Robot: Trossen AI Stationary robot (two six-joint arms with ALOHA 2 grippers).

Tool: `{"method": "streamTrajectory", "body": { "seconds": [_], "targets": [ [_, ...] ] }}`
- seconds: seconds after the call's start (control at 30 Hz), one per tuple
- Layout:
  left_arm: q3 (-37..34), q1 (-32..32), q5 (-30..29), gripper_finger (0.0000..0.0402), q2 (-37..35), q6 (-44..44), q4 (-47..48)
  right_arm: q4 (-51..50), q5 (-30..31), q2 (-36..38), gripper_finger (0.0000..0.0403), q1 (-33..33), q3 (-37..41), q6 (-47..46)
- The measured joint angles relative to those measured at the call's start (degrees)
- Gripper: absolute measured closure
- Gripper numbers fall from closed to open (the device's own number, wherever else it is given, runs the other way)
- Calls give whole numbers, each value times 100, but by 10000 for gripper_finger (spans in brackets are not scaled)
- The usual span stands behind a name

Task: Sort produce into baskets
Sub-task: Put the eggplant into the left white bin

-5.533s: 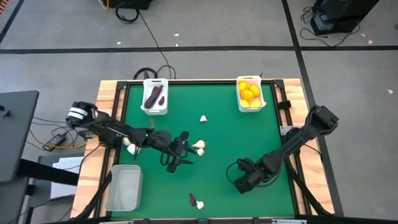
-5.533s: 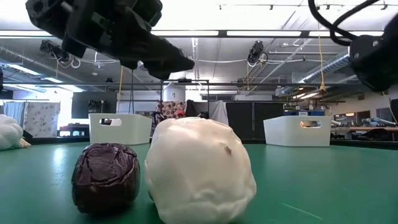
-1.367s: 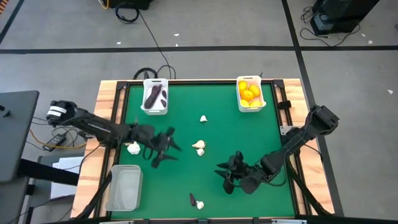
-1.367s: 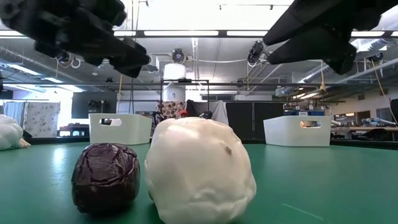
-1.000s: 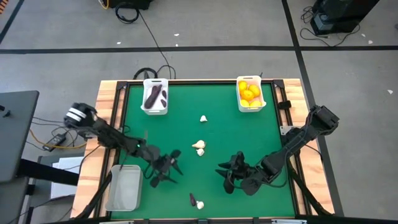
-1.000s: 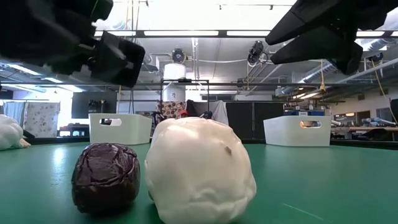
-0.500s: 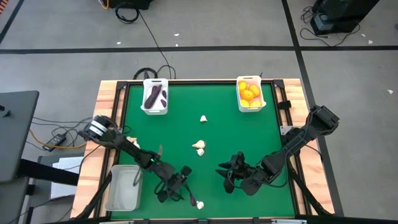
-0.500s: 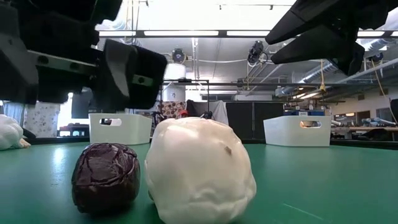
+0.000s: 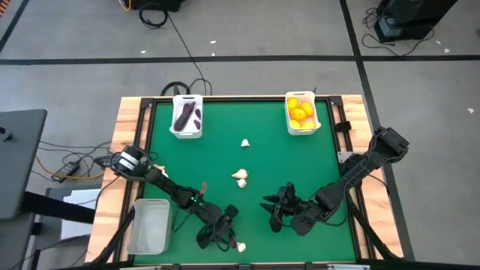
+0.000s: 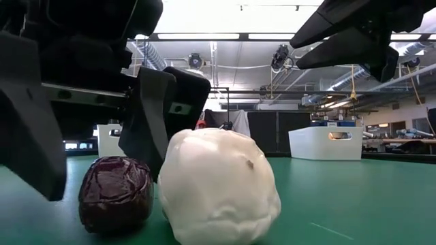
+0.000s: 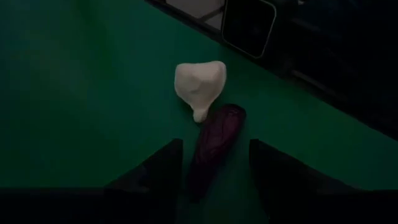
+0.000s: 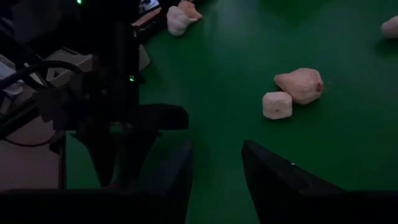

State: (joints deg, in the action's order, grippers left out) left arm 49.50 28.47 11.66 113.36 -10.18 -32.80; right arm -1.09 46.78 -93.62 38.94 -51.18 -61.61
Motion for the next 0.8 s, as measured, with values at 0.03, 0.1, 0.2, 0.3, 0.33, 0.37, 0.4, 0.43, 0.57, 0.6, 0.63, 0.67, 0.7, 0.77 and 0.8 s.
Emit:
{"method": "streamTrajectory", "body": {
  "seconds": [0.03,0.1,0.2,0.3,0.33,0.37,0.4,0.43,0.57,0.6,0.63,0.67,0.7,0.77,0.8],
  "targets": [
    [3,0,0,223,0,5,20,-2,-11,0,251,0,0,1],
    [4,-3,-2,251,0,16,96,-1,-22,0,251,0,0,3],
    [4,-33,-2,309,0,125,169,-2,-32,0,251,0,0,12],
    [4,-120,-2,366,0,299,163,1,-35,0,251,0,0,3],
    [4,-164,-5,380,0,388,156,5,-35,0,251,0,0,-7],
    [4,-210,-23,387,-4,530,130,11,-40,0,251,0,0,-13],
    [4,-264,-80,389,-21,703,132,21,-58,0,251,2,0,-14],
    [4,-323,-107,386,-46,860,142,21,-85,0,251,4,0,-14],
    [2,-622,-155,351,-360,1486,551,16,-183,0,251,7,0,-14],
    [4,-696,-156,344,-495,1532,799,16,-241,0,251,7,0,-11],
    [2,-768,-160,339,-660,1556,1119,14,-334,0,251,7,0,5],
    [0,-830,-204,337,-828,1542,1399,4,-433,0,251,7,0,21],
    [0,-884,-324,336,-1016,1509,1696,-18,-519,0,251,7,0,51],
    [0,-1009,-646,339,-1473,1480,2379,-59,-651,0,251,7,0,143],
    [0,-1082,-822,341,-1699,1467,2673,-94,-675,0,251,5,0,189]
  ]
}}
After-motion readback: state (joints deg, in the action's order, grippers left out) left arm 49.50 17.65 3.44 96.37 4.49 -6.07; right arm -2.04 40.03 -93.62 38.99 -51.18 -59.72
